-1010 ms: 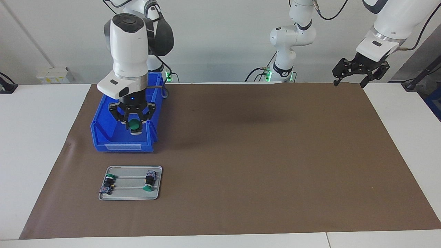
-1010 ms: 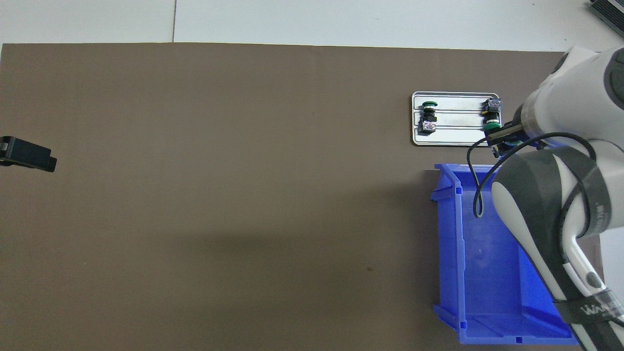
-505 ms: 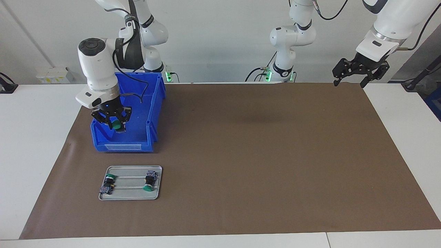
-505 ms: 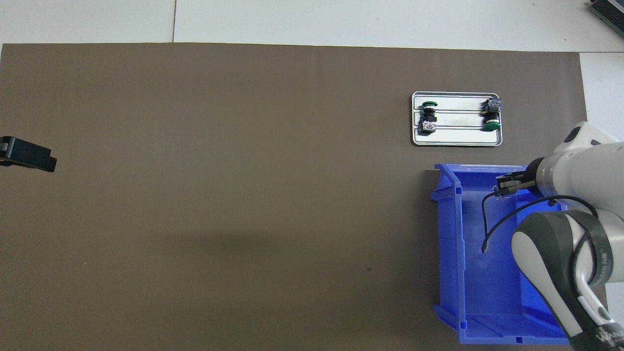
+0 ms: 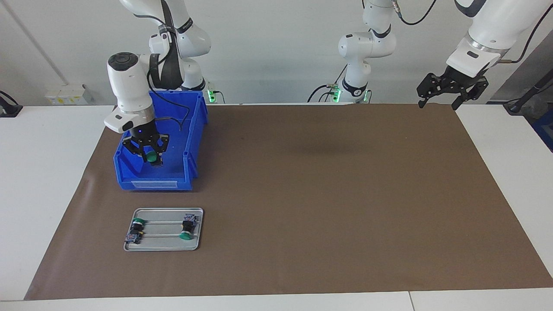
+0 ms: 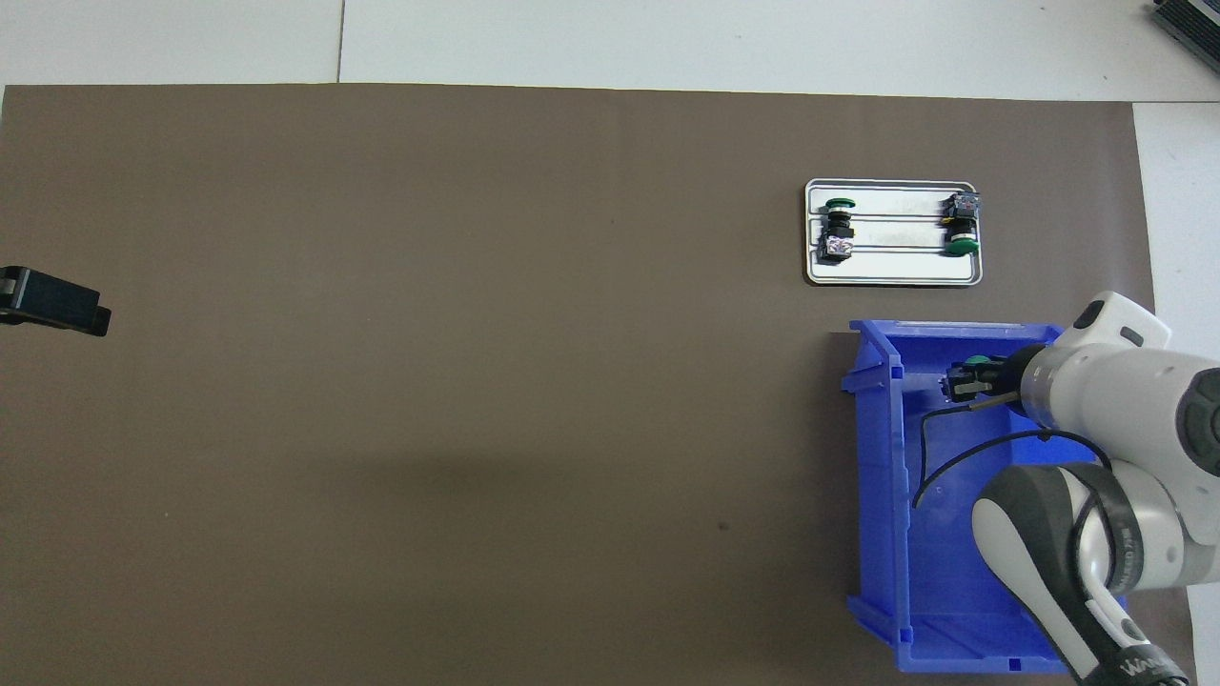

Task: Place and press button with both arms
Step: 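Lower the button module into the blue bin and open the right gripper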

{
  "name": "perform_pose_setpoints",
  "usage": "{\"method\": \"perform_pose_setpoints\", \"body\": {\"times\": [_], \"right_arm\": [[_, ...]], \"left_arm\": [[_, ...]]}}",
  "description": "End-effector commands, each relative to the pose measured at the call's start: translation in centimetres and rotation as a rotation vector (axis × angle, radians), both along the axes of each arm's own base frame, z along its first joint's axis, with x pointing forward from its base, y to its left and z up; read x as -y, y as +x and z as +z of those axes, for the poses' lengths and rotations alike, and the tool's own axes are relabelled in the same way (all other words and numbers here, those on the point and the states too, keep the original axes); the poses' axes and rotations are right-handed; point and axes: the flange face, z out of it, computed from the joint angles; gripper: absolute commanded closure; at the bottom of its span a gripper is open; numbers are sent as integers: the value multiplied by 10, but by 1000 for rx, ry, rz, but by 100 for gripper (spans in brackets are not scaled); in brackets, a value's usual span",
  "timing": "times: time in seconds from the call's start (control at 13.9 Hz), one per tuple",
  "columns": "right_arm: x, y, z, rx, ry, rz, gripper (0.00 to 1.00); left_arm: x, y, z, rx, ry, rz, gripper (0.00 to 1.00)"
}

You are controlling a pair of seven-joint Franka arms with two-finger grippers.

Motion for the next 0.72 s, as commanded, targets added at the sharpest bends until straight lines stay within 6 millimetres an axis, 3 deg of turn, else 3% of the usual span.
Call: {"method": "perform_pose_setpoints", "body": {"times": [0.0, 0.65], "right_arm": [[3, -1, -5, 17, 23, -22, 100], [6, 6, -24, 22, 19, -25, 100]], "left_arm": [[-3, -10, 2, -5, -7, 7, 0], [-3, -10, 1, -7, -7, 7, 0]]}}
